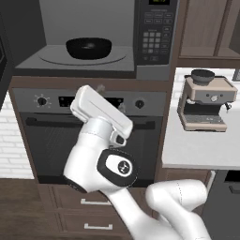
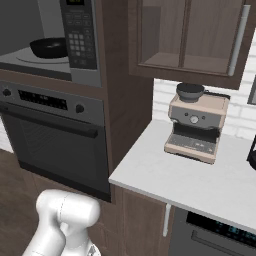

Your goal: Open the microwave, place the bowl with waffle inside the microwave, then close the microwave door and turn it on.

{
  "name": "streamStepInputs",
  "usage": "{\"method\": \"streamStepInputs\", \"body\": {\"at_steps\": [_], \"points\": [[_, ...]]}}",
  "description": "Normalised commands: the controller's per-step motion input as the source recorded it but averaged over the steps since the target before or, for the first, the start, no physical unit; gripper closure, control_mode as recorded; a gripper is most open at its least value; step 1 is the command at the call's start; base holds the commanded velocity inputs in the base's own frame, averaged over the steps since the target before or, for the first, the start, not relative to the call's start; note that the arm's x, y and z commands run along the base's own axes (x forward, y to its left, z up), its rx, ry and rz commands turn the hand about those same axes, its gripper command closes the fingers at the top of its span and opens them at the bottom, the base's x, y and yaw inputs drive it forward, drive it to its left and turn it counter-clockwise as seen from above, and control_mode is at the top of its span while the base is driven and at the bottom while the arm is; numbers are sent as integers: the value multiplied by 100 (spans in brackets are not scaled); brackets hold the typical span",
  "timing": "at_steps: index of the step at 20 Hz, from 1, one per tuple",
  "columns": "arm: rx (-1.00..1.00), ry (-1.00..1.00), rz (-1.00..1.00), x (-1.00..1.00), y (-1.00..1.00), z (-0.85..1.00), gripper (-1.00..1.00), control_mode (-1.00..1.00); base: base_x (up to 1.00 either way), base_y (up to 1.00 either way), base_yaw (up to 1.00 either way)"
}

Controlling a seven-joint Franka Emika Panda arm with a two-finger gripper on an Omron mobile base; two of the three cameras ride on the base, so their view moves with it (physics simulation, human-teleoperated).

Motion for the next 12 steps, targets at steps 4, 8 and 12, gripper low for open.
{"method": "streamStepInputs", "body": {"at_steps": [4, 8, 12], "points": [[-1, 0, -15, 0, 20, -48, -100, -100, 0, 0, 0], [-5, 0, -13, 1, 52, -34, -100, -100, 0, 0, 0], [-6, 0, -11, 6, 72, -30, -100, -100, 0, 0, 0]]}}
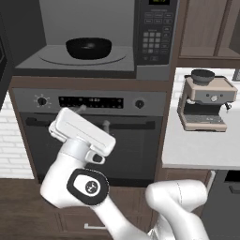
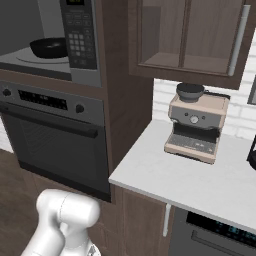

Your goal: Open the microwave, place the bowl with waffle inside the microwave, then close the microwave door and turn it on.

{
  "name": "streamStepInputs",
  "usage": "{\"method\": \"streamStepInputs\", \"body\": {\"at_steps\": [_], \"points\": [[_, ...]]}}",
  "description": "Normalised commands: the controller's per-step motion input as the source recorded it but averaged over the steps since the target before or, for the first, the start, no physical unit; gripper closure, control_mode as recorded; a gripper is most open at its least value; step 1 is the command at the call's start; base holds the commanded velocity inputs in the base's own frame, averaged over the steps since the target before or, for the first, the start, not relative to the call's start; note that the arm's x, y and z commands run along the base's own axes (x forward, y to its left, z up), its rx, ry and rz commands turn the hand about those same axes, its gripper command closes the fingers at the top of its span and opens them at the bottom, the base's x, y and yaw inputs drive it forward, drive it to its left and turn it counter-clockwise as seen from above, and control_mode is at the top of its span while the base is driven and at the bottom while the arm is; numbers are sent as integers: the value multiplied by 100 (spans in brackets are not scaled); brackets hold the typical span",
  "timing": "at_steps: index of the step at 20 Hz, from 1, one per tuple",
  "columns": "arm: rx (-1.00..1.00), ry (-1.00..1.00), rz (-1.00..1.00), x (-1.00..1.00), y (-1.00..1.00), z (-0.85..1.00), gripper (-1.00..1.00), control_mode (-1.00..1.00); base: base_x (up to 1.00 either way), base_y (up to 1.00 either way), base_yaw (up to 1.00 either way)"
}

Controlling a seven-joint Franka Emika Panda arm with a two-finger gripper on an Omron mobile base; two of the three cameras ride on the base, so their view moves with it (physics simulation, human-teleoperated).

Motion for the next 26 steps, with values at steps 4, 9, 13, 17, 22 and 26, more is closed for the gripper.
{"method": "streamStepInputs", "body": {"at_steps": [4, 9, 13, 17, 22, 26], "points": [[-6, 0, -9, 2, 82, -31, -100, -100, 0, 0, 0], [-6, 0, -7, 0, 82, -23, -100, -100, 0, 0, 0], [-8, 0, -6, 0, 84, -21, -100, -100, 0, 0, 0], [-10, 0, -4, 0, 80, -26, -100, -100, 0, 0, 0], [-11, 0, -2, 0, 68, -36, -100, -100, 0, 0, 0], [-8, 0, -2, 0, 61, -31, -100, -100, 0, 0, 0]]}}
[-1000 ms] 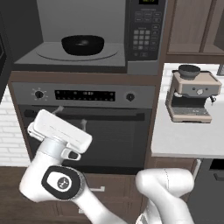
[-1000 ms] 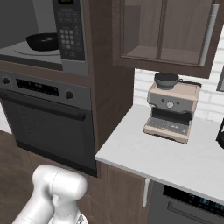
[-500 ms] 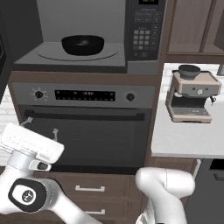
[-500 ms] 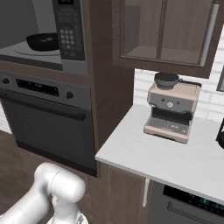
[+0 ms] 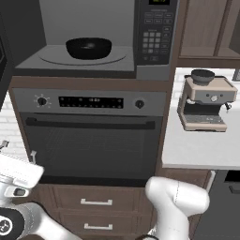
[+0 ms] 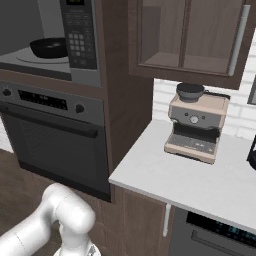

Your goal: Open the microwave, place the bowl with waffle inside the microwave, then close the microwave door and turn it on.

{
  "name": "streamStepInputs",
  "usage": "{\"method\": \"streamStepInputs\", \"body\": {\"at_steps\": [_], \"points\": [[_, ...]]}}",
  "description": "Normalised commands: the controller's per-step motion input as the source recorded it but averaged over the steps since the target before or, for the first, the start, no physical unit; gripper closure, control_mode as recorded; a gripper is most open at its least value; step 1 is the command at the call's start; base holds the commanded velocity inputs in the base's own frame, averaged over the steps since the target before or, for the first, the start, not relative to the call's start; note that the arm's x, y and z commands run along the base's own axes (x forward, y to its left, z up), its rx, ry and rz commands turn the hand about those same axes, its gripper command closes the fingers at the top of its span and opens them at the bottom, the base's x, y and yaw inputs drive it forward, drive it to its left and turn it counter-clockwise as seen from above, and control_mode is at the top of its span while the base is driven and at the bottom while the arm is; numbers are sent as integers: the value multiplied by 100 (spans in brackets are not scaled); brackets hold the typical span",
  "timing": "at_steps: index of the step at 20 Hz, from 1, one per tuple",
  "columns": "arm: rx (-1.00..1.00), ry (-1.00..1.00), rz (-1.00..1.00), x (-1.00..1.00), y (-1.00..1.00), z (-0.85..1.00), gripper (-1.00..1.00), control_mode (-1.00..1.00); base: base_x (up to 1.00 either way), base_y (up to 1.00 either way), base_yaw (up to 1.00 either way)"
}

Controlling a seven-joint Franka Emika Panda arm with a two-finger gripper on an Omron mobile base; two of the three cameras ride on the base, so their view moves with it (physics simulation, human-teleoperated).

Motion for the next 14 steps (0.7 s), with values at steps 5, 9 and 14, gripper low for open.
{"method": "streamStepInputs", "body": {"at_steps": [5, 9, 14], "points": [[-8, 0, -4, 0, 55, -24, 100, -100, 0, 0, 0], [-15, 0, -2, 0, 42, -7, 100, -100, 0, 0, 0], [-26, 0, 0, 0, 41, -1, 100, -100, 0, 0, 0]]}}
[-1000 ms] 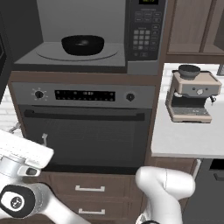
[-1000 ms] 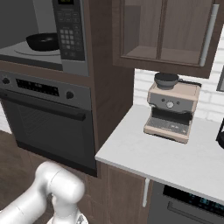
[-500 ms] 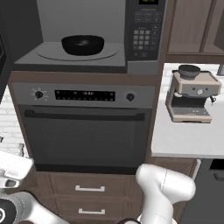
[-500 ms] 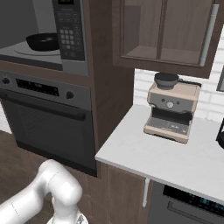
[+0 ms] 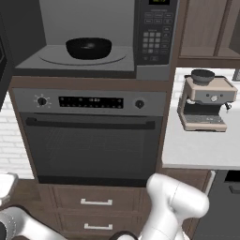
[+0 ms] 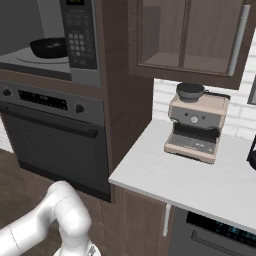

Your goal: Open the microwave, place the bowl with waffle inside the microwave, then close the microwave door and turn it on.

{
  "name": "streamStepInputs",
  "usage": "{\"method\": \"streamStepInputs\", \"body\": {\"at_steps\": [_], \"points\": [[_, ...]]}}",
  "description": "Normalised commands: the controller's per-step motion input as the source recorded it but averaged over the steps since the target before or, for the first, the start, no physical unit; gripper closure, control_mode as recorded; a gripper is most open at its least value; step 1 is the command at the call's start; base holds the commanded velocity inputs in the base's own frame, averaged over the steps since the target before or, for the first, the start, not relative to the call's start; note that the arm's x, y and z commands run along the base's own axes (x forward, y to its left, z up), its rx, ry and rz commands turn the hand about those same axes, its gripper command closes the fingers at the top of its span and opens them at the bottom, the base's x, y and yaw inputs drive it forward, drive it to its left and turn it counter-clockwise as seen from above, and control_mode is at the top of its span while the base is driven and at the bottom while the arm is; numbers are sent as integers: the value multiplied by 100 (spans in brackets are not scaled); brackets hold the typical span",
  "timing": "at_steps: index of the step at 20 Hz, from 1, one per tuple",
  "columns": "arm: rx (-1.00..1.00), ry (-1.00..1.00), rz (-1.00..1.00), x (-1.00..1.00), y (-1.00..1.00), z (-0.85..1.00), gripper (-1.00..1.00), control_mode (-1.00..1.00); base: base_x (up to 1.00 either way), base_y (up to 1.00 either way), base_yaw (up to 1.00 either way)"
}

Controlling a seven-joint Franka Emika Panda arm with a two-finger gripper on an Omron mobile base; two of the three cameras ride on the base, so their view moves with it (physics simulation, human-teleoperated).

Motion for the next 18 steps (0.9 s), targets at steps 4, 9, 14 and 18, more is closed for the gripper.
{"method": "streamStepInputs", "body": {"at_steps": [4, 9, 14, 18], "points": [[-27, 0, 0, 0, 38, 0, 100, -100, 0, 0, 0], [-17, 0, 0, 0, 23, 0, 100, -100, 0, 0, 0], [-4, 0, 0, 0, 3, 6, 100, -100, 0, 0, 0], [0, -1, 0, 0, 0, 29, 100, -100, 0, 0, 0]]}}
